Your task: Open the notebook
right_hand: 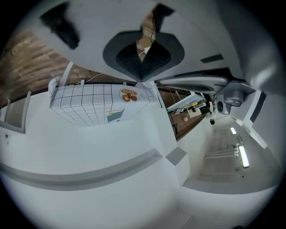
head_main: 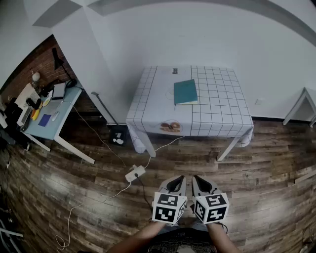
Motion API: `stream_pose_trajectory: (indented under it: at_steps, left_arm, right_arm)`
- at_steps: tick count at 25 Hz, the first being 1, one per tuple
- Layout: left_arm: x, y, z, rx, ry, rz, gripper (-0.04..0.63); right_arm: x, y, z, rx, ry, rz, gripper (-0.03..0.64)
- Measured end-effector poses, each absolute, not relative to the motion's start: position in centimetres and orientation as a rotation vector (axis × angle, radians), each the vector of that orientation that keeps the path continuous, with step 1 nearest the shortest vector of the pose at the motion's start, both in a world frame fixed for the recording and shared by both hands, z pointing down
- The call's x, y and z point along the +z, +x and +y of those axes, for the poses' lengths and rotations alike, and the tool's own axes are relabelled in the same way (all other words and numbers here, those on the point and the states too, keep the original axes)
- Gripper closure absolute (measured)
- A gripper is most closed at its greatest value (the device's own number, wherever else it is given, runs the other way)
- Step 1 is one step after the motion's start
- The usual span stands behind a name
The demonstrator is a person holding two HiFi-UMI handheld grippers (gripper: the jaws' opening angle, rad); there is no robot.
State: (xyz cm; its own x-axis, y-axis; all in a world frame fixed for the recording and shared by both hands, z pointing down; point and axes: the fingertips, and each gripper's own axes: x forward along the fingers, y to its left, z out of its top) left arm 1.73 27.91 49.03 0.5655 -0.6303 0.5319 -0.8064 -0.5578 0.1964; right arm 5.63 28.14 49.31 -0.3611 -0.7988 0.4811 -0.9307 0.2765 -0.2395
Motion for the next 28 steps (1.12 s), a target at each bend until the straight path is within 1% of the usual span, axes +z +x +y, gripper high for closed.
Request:
stream_pose_trajectory:
  at_steps: [5,13,28]
  left_arm:
    - [48.9,-0.8,27.6,0.561,2.388,-1.156,0.584]
    - [48.8,-2.7,26.4,0.542,2.398,-1.145,0.584]
    - [49.9,0.0,22.9,0.563,2.388,-1.137,0.584]
  right_arm:
    - [49.1,2.9,28.0,0.693,1.591,-2.271,0.604]
    - [48.4,1.0,26.9,0.672,1.616,-2.276,0.604]
    - [49.7,3.3,23.1,0.702,1.605,-2.292,0.604]
